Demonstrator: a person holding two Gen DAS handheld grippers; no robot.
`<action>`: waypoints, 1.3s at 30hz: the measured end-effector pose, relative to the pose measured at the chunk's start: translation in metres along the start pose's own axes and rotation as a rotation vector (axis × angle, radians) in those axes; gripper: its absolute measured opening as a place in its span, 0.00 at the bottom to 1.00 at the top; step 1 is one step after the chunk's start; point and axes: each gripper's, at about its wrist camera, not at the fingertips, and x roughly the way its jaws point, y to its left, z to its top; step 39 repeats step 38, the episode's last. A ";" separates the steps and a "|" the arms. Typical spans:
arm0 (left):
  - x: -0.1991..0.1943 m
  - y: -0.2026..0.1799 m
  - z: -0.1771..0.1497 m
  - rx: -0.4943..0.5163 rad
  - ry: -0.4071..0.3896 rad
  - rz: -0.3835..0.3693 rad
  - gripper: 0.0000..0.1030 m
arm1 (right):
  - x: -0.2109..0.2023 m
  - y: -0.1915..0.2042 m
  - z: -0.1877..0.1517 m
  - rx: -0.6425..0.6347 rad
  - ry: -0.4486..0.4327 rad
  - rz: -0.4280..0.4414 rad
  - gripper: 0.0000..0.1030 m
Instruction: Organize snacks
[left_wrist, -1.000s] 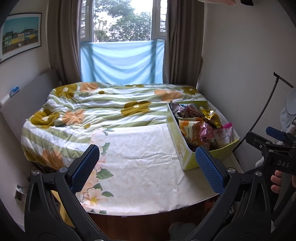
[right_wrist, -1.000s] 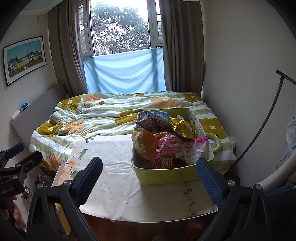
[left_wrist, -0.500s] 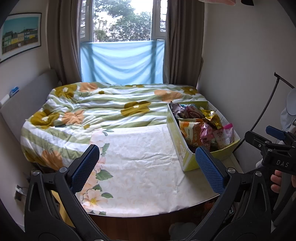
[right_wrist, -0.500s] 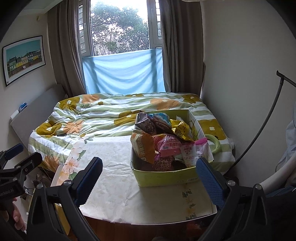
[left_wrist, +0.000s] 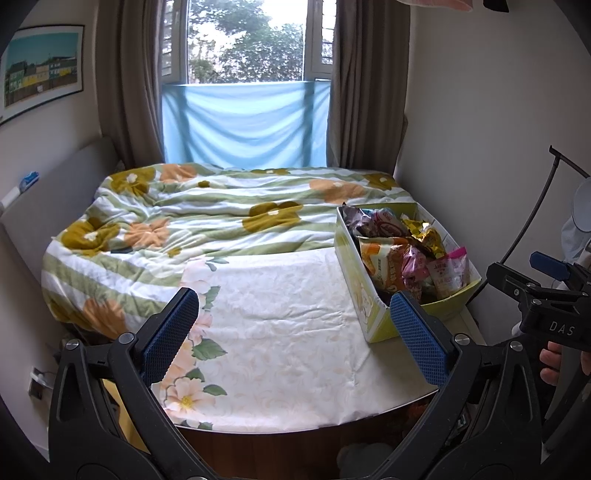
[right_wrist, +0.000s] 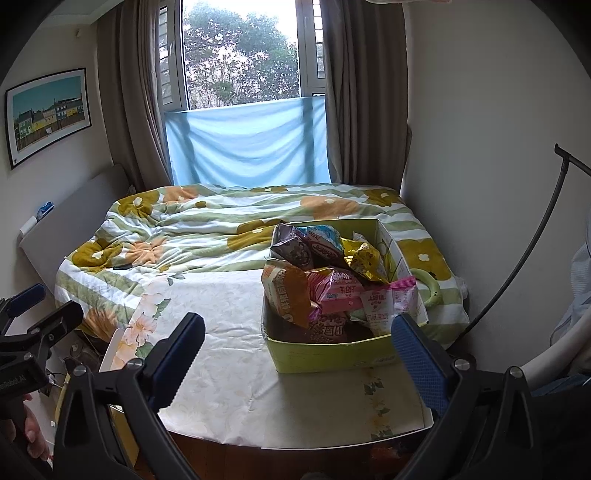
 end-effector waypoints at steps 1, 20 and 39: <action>0.000 0.000 0.000 0.000 0.000 0.000 1.00 | 0.000 0.000 0.000 0.000 0.000 0.001 0.98; 0.003 0.004 0.004 -0.004 -0.002 0.007 1.00 | 0.005 0.003 0.003 -0.009 -0.001 0.007 0.98; -0.013 0.010 0.001 -0.005 -0.050 0.033 1.00 | 0.005 0.006 0.003 -0.010 -0.004 0.010 0.98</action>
